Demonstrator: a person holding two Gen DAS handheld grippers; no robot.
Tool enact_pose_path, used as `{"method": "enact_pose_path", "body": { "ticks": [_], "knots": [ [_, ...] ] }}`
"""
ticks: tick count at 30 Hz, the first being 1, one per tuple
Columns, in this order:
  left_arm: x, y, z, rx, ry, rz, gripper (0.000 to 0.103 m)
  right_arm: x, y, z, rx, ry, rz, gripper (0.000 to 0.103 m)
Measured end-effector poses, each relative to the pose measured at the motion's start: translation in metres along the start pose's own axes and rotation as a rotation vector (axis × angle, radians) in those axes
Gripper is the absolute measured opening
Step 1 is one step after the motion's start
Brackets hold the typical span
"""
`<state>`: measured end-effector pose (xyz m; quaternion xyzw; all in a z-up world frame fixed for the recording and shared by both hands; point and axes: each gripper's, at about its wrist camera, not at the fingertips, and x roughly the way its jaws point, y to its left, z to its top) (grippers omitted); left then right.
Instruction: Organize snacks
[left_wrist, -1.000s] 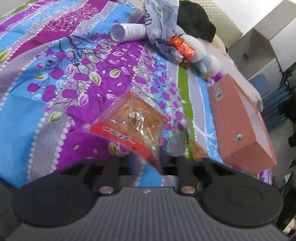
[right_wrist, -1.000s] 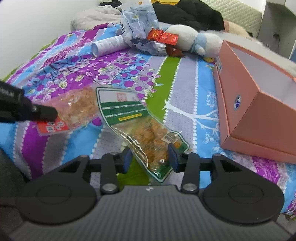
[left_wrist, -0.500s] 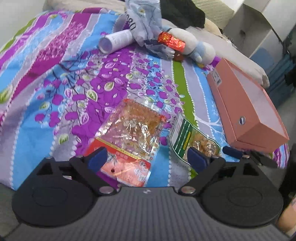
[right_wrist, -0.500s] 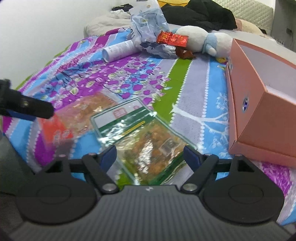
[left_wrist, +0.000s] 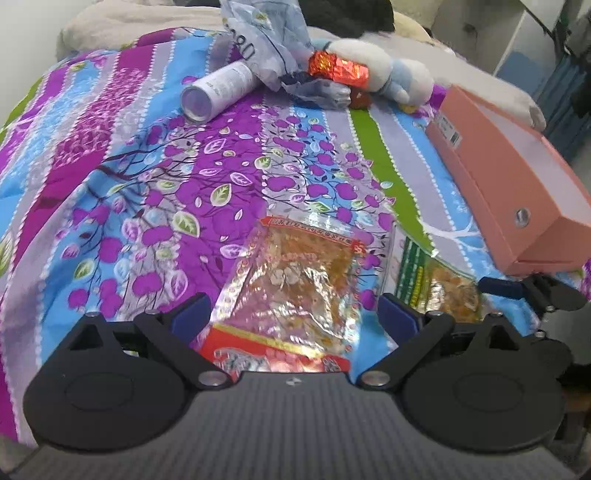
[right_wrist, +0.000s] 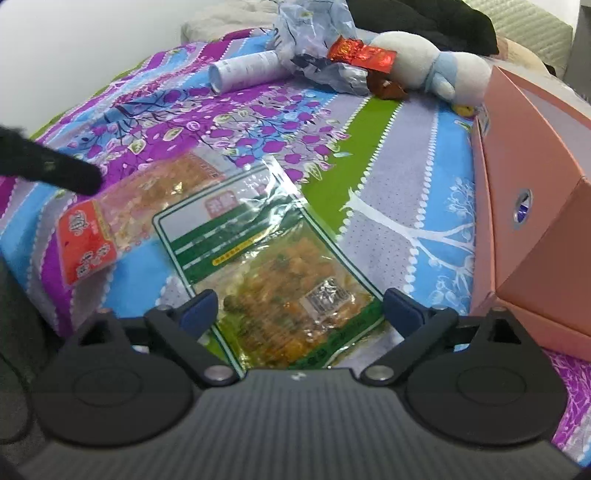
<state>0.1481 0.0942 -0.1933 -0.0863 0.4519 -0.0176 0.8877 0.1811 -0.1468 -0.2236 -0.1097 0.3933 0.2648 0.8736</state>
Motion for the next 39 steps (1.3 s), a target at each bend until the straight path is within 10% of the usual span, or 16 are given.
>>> {"method": "enact_pose_path", "body": {
  "ticks": [17, 19, 21, 29, 33, 39],
  "knots": [
    [0.065, -0.002, 0.027, 0.083, 0.078, -0.018, 0.101, -0.022, -0.003, -0.002, 0.074, -0.017, -0.011, 0.06],
    [0.071, -0.006, 0.03, 0.115, 0.08, -0.016, 0.101, -0.028, -0.006, -0.002, 0.096, -0.036, -0.035, 0.031],
    [0.077, -0.009, 0.03, 0.139, 0.091, -0.009, 0.102, -0.031, -0.01, -0.002, 0.131, -0.039, -0.026, 0.03],
    [0.086, -0.008, 0.023, 0.151, 0.078, -0.01, 0.101, -0.031, -0.013, -0.005, 0.104, -0.059, 0.018, 0.033],
    [0.086, -0.003, 0.021, 0.139, 0.074, -0.025, 0.099, -0.03, -0.011, -0.006, 0.06, -0.098, 0.066, 0.088],
    [0.083, 0.002, 0.021, 0.132, 0.067, -0.03, 0.09, -0.011, 0.001, -0.003, -0.098, -0.056, 0.058, 0.088]
  ]
}}
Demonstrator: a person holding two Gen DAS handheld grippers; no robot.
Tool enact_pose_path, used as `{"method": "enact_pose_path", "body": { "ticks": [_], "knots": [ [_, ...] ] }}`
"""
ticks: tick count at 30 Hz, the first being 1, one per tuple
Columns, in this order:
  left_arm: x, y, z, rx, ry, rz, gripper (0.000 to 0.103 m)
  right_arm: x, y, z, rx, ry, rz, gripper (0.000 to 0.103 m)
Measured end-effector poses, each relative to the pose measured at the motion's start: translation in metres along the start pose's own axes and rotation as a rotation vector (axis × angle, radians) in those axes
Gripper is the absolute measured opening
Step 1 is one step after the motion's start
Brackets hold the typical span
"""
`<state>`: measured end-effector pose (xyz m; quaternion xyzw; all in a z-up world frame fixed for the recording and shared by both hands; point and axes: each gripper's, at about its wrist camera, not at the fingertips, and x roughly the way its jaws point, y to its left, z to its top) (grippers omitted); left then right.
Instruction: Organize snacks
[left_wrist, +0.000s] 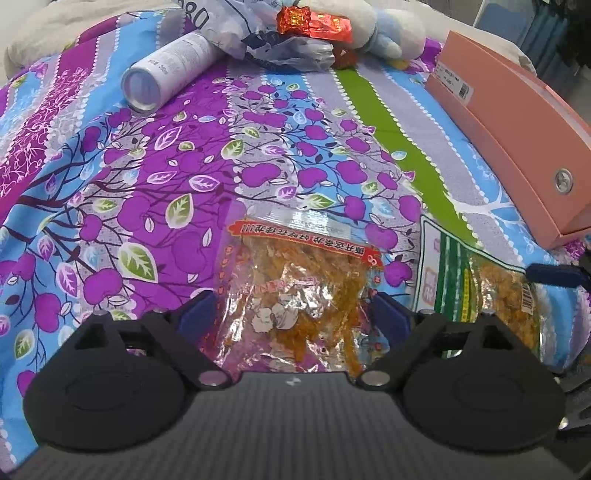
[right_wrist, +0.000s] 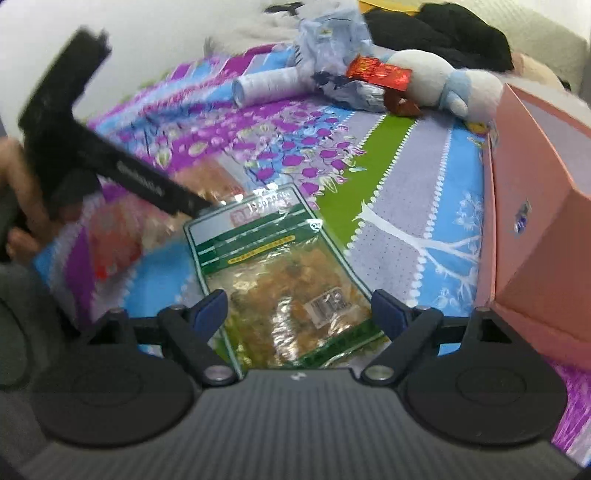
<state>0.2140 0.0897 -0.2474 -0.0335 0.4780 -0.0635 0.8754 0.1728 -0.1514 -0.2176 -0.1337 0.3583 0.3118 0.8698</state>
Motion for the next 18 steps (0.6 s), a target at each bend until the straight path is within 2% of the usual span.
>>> {"method": "enact_pose_path", "body": {
  "ticks": [4, 8, 10, 11, 13, 18],
  "knots": [
    [-0.005, 0.003, -0.001, 0.0, -0.012, -0.003, 0.08, 0.008, -0.001, 0.0, -0.045, 0.008, 0.004, 0.099],
    [-0.01, 0.004, -0.001, -0.012, -0.022, -0.005, 0.072, 0.017, 0.0, 0.001, -0.041, 0.054, 0.045, 0.1],
    [-0.014, 0.004, 0.0, -0.02, -0.025, -0.008, 0.067, 0.021, 0.004, 0.001, -0.051, 0.063, 0.031, 0.099],
    [-0.015, 0.004, 0.001, -0.027, -0.025, -0.007, 0.066, 0.02, 0.007, 0.002, -0.058, 0.065, 0.032, 0.097],
    [-0.018, 0.004, 0.001, -0.044, -0.03, -0.008, 0.064, 0.016, 0.009, 0.004, -0.054, 0.054, 0.035, 0.081],
    [-0.029, 0.009, -0.001, -0.109, -0.054, 0.0, 0.064, 0.007, 0.012, 0.005, -0.006, 0.041, 0.012, 0.063]
  ]
}}
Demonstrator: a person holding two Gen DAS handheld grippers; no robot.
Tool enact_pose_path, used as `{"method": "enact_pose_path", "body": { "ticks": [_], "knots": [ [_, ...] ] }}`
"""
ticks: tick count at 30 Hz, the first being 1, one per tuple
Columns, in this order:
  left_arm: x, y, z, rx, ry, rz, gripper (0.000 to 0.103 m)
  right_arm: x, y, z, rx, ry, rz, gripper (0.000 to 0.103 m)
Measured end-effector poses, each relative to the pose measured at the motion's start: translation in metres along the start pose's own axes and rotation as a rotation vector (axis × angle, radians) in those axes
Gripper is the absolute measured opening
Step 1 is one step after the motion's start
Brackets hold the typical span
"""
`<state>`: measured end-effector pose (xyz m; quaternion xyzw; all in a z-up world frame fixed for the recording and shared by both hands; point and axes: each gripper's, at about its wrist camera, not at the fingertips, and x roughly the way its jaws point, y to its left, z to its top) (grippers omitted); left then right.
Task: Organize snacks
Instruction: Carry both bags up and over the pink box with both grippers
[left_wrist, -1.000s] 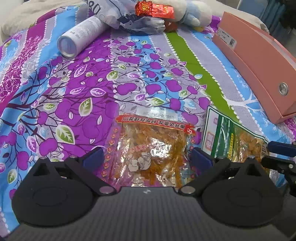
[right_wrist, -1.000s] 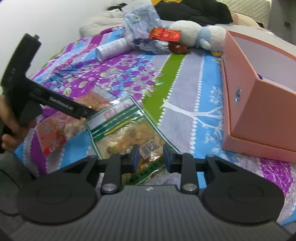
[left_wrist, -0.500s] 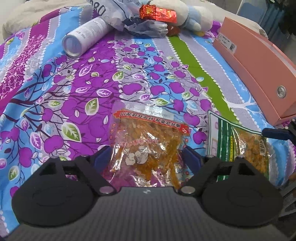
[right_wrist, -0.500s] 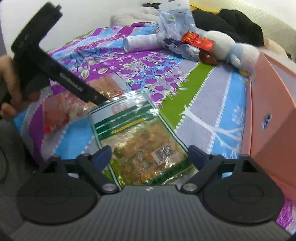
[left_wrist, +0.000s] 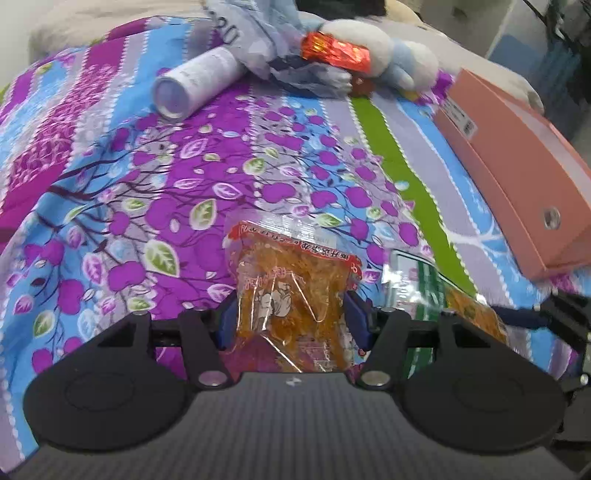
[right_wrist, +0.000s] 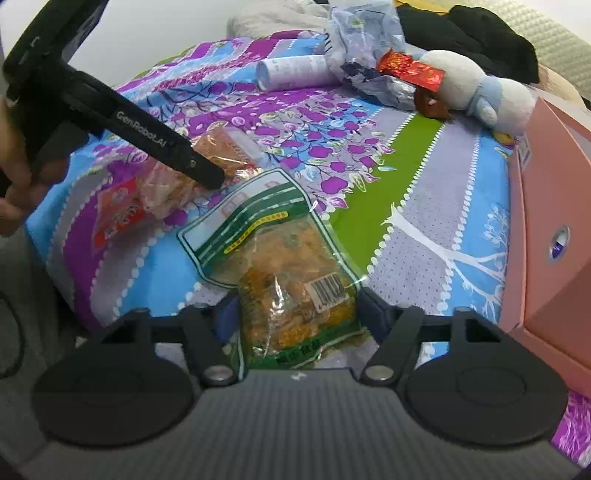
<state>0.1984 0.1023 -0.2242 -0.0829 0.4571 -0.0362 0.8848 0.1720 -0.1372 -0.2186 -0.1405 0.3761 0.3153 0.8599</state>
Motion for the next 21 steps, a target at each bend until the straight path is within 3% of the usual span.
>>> {"method": "enact_pose_path", "body": {
  "ticks": [3, 11, 21],
  "knots": [
    [-0.01, 0.002, 0.0, -0.032, -0.019, 0.014, 0.064, -0.007, -0.001, 0.002, 0.036, -0.004, -0.015, 0.058],
    [-0.033, -0.006, -0.002, -0.097, -0.058, 0.039, 0.065, -0.032, -0.012, 0.006, 0.245, -0.042, -0.063, 0.057],
    [-0.05, -0.035, 0.007, -0.106, -0.082, 0.005, 0.065, -0.056, -0.023, 0.019, 0.316, -0.093, -0.127, 0.057]
  ]
}}
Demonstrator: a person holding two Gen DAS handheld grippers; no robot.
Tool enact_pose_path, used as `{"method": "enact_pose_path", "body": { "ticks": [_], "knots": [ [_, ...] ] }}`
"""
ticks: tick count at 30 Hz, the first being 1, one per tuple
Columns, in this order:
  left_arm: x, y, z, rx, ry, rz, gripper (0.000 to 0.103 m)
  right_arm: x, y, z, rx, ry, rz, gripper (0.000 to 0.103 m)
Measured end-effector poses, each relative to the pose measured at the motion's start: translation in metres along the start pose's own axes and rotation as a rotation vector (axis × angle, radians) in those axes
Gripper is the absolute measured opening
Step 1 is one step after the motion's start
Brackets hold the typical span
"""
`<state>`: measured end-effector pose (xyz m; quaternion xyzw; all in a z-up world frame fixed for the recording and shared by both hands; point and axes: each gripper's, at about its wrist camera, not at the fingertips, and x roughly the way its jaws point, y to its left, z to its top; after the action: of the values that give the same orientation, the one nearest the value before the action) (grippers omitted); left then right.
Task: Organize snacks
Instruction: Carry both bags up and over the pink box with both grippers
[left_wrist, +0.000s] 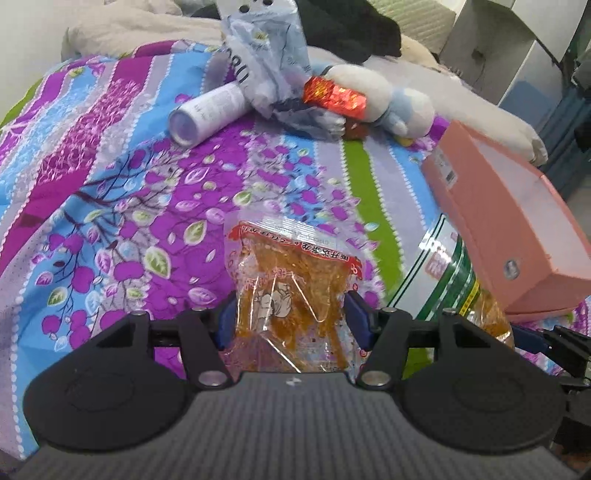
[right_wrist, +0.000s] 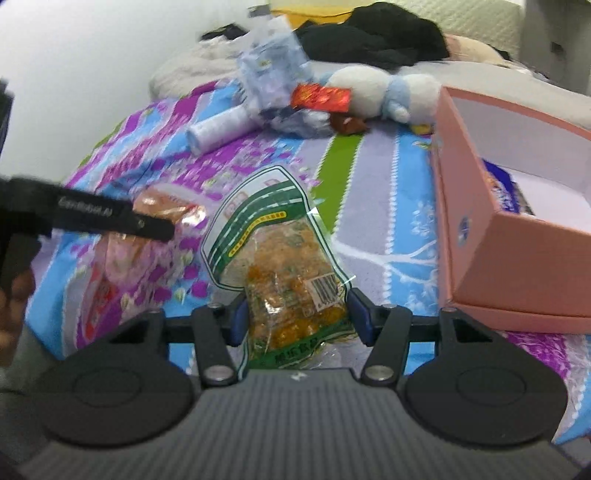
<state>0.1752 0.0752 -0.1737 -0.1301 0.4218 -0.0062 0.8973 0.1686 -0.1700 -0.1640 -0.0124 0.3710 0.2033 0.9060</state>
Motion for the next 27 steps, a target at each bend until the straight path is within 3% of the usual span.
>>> {"method": "enact_pose_path", "body": {
  "ticks": [12, 27],
  "knots": [
    [-0.043, -0.059, 0.059, 0.044, -0.088, -0.09, 0.065, -0.058, -0.023, 0.05, 0.067, -0.149, -0.072, 0.057],
    [-0.088, -0.166, 0.148, 0.161, -0.218, -0.219, 0.065, -0.119, -0.081, 0.113, 0.135, -0.318, -0.173, 0.057]
  ]
}}
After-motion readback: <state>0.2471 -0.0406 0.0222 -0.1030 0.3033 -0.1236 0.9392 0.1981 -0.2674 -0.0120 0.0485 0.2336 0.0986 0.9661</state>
